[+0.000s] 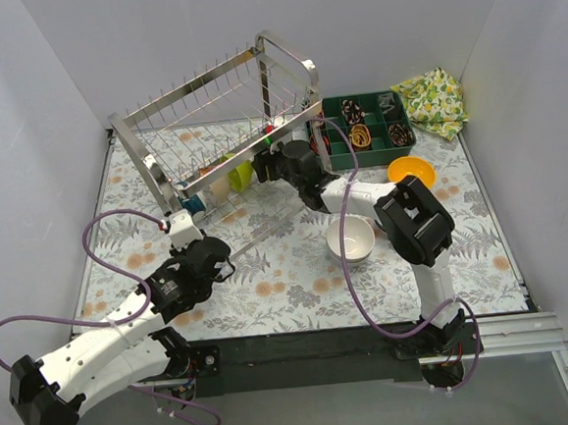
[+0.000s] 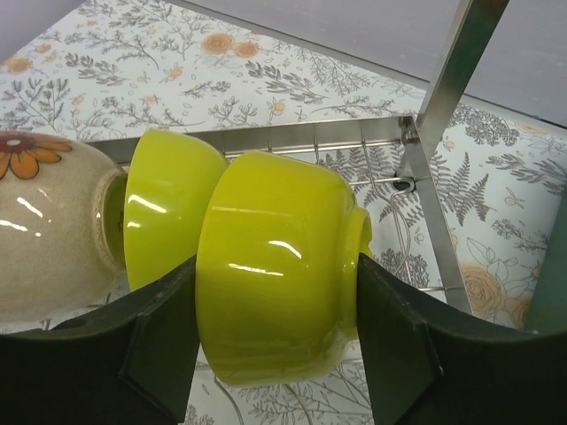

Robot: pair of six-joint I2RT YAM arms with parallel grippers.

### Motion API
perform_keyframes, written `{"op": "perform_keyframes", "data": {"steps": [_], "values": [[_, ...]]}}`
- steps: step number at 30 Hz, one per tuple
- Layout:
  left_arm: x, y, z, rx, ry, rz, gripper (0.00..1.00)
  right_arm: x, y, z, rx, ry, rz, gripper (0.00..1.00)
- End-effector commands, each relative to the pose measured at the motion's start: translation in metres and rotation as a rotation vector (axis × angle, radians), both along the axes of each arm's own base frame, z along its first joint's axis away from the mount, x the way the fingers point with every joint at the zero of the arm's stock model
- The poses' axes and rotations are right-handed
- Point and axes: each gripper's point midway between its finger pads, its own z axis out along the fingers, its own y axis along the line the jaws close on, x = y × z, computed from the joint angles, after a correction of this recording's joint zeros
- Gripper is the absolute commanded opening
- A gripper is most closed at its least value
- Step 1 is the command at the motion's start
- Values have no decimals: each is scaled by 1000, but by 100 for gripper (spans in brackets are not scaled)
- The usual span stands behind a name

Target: Unload the bowls from the dish rack

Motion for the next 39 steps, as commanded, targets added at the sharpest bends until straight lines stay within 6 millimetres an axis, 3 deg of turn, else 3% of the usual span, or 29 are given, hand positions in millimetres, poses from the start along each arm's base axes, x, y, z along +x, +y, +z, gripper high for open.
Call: {"op": "perform_keyframes", "data": {"steps": [1,4,9,10,12,13,15,16,18,20,21,22,24,25,32,39], "values": [[7,-5,9,-57,-48,25,3,-10,-5,68,114,-126,-6,13],[9,-9,10,-53,-50,12,7,-20,-10,65,130,-103,4,11],[11,-14,9,-56,-44,-10,16,-45,-15,77,178,-75,58,9],[10,-15,10,-59,-43,-18,17,-51,-18,86,197,-79,69,9],[10,-16,11,-68,-48,-22,21,-66,-19,80,212,-41,107,8],[10,-16,12,-73,-50,-23,22,-74,-23,91,230,-47,121,8],[9,-16,14,-81,-56,-27,25,-90,-28,80,235,10,142,8],[9,-16,14,-83,-57,-29,25,-100,-30,90,255,9,172,8],[9,-17,15,-90,-58,-32,27,-121,-34,75,256,83,215,8],[8,-18,15,-96,-57,-36,27,-143,-37,81,277,104,277,8],[8,-18,15,-99,-59,-37,27,-154,-42,67,278,154,288,8],[8,-19,16,-103,-59,-39,27,-164,-46,78,295,146,308,8],[8,-20,15,-102,-57,-42,27,-186,-50,69,300,199,362,8],[8,-20,16,-104,-57,-41,27,-196,-54,75,327,217,379,8],[9,-21,18,-111,-62,-45,27,-268,-67,40,367,451,526,8],[9,-22,16,-109,-55,-49,27,-309,-67,-10,336,668,564,10]]}}
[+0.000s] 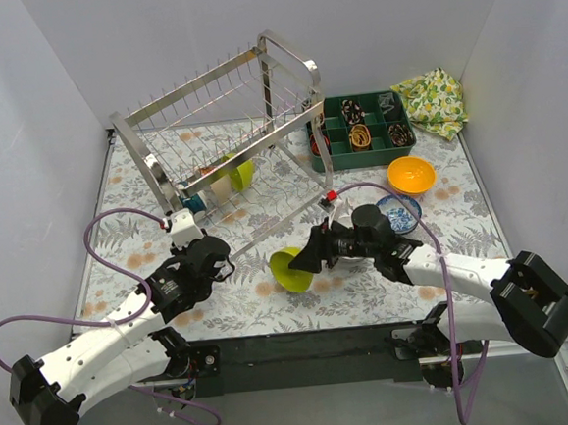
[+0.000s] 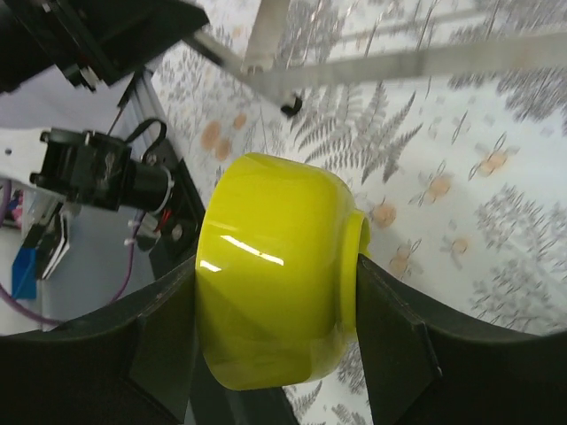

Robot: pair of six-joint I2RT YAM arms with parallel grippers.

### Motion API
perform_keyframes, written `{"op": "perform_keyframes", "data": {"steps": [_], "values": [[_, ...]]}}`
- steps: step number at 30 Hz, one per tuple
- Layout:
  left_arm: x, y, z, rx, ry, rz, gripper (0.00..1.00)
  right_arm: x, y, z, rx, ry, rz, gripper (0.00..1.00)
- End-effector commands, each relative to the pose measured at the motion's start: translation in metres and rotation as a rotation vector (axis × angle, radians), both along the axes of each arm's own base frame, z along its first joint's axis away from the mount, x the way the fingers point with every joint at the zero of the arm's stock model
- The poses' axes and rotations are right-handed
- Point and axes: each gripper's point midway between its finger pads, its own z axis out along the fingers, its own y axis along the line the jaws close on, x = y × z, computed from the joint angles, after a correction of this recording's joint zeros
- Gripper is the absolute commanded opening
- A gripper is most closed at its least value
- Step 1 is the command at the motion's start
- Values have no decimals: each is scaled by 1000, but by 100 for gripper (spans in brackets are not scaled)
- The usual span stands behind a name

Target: Unload the bowls from the dish rack

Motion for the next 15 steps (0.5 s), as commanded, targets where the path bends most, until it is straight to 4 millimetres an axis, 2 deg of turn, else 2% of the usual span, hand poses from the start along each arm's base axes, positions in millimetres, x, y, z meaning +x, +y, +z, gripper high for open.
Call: {"op": "perform_keyframes", "data": {"steps": [1,5,11,14,15], "values": [[8,-19,16,-126,-58,-20,27,-30,11,-14,9,129,93,10],[7,-18,18,-131,-63,-19,27,-41,21,-29,-8,195,145,13],[6,-17,20,-138,-68,-16,27,-37,31,-50,-49,258,156,25],[6,-15,21,-143,-74,-11,27,-32,31,-57,-71,262,135,39],[6,-15,22,-144,-75,-11,27,-30,31,-59,-79,257,125,47]]}}
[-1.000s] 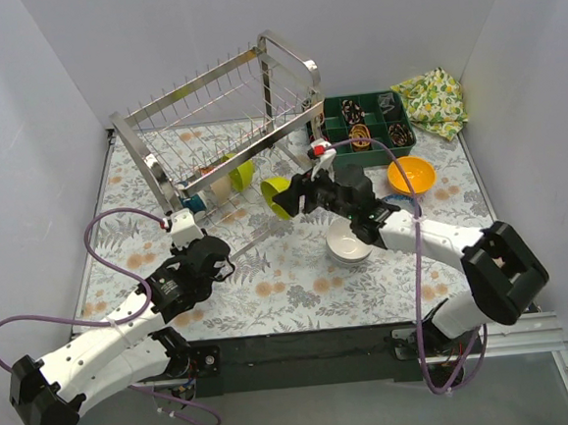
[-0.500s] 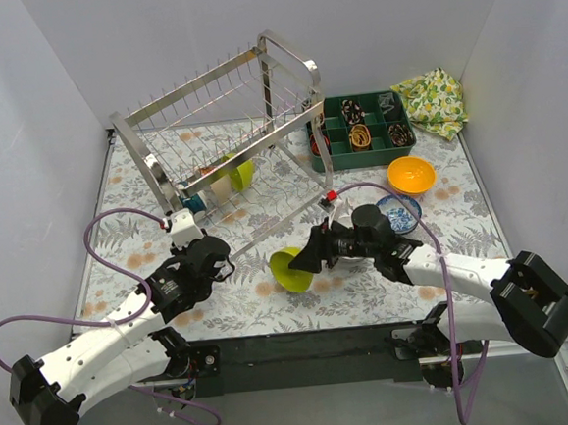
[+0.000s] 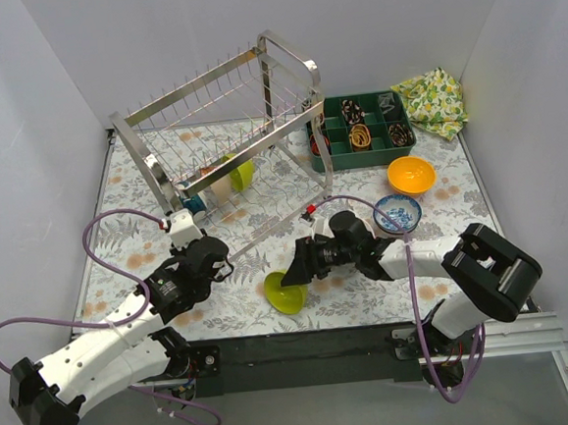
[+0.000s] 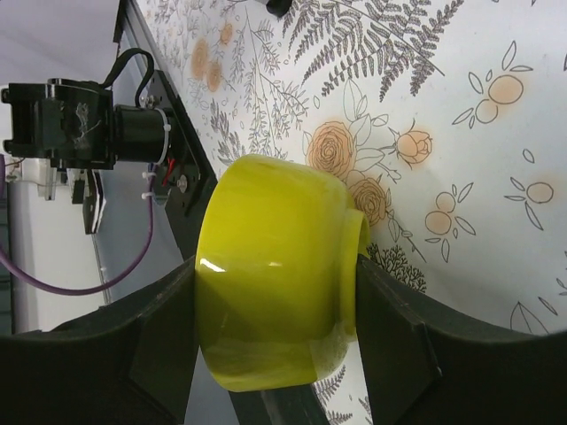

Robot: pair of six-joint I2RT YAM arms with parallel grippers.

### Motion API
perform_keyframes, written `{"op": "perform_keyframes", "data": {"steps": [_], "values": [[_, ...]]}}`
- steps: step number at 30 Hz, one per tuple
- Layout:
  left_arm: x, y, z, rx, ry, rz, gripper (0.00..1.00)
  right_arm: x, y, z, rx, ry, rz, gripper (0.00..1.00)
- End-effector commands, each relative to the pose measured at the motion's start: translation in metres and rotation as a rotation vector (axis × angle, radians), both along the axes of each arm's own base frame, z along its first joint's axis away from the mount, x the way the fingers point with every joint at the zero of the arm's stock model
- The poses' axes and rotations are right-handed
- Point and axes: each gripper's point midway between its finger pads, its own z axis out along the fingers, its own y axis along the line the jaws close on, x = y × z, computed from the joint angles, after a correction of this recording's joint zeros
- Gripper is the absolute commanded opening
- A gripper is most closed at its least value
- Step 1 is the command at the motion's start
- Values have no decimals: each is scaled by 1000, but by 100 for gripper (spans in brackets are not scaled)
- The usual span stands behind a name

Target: Unload the bowls from the dish rack

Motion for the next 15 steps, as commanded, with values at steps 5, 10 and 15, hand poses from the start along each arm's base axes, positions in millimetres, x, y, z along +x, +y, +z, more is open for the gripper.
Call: {"op": "perform_keyframes", "data": {"steps": [5,10,15], "values": [[7,-17,22,-139,-76,-12,28,22,2,4,-56,-106,-47,71],[7,-19,19,-137,-68,-20,28,42,-6,12,-130,-208,-106,88],[7,-18,21,-142,-74,-19,28,55,-12,23,-182,-282,-135,94]]}}
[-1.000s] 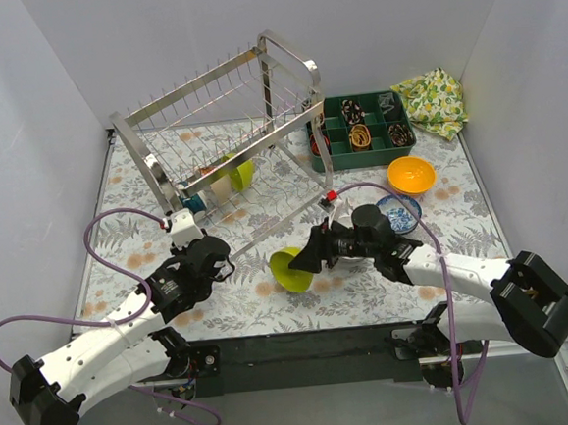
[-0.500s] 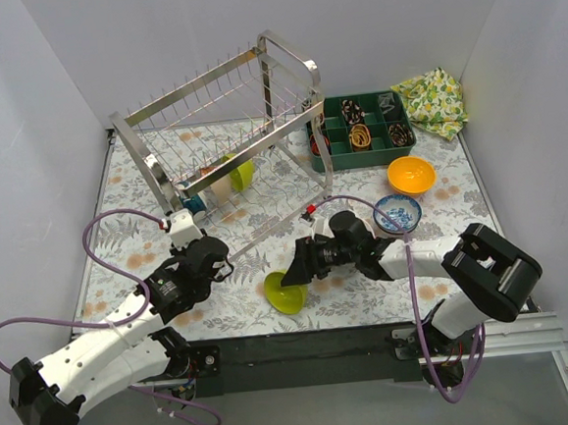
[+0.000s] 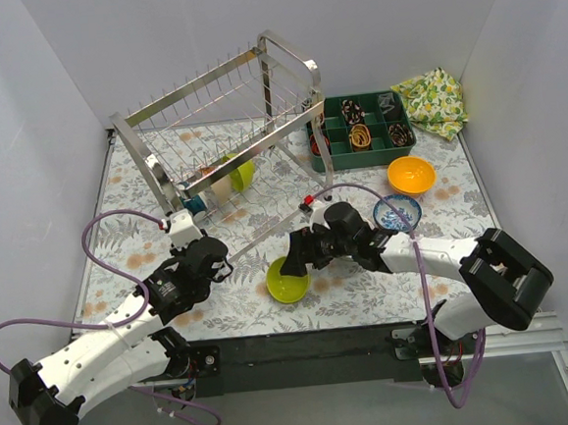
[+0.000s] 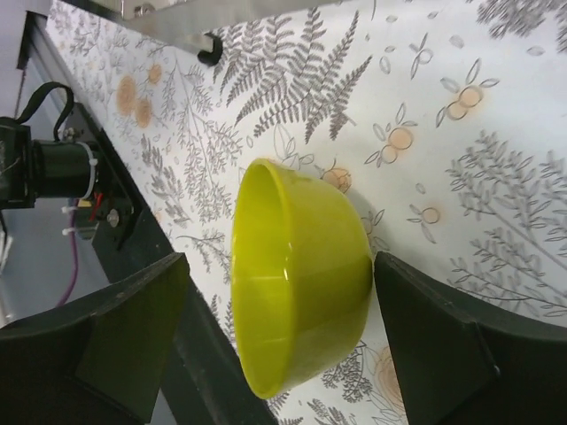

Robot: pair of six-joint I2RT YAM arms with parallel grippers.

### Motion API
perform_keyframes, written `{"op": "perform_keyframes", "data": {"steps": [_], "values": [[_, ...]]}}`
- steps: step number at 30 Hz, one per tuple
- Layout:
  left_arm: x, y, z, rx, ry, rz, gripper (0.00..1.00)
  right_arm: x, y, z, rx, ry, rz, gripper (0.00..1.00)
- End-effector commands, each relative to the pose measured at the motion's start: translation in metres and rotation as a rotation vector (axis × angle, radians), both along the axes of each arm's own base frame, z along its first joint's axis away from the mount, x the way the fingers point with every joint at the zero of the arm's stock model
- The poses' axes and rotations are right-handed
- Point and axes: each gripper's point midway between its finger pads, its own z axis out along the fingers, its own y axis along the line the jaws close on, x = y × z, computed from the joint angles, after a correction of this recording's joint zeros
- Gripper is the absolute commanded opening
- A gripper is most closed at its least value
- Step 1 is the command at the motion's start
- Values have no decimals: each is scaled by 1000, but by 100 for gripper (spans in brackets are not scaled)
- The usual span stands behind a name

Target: Unload the bowls from the dish rack

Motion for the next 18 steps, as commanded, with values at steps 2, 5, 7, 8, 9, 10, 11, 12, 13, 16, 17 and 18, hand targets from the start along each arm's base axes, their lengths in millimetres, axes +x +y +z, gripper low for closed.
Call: {"op": "perform_keyframes", "data": {"steps": [2,5,7,8,9,10,11,12,13,16,17,18], "values": [[8,-15,22,-129,-80,-4,28,27,-5,26,-47,-156,-55,94],[8,-15,22,-129,-79,-3,28,31,-7,33,-64,-195,-58,95],[8,-16,21,-129,-77,-5,29,35,-8,39,-87,-230,-60,95],[8,-16,20,-126,-75,-4,28,36,-7,42,-90,-245,-59,96],[8,-16,19,-123,-72,-6,28,38,-7,46,-91,-261,-59,96],[8,-16,19,-122,-70,-6,28,41,-7,51,-95,-287,-60,96],[8,-16,20,-123,-72,-6,28,42,-6,54,-95,-302,-58,98],[8,-16,20,-123,-72,-4,28,44,-6,57,-92,-319,-60,99],[7,-15,20,-124,-73,-4,28,49,-5,63,-89,-339,-70,99],[7,-15,20,-125,-75,-3,28,61,-6,72,-105,-392,-103,99],[7,-15,21,-126,-76,-3,28,68,-3,81,-99,-421,-114,99],[7,-15,20,-123,-74,-4,28,72,-2,83,-104,-433,-122,98]]}}
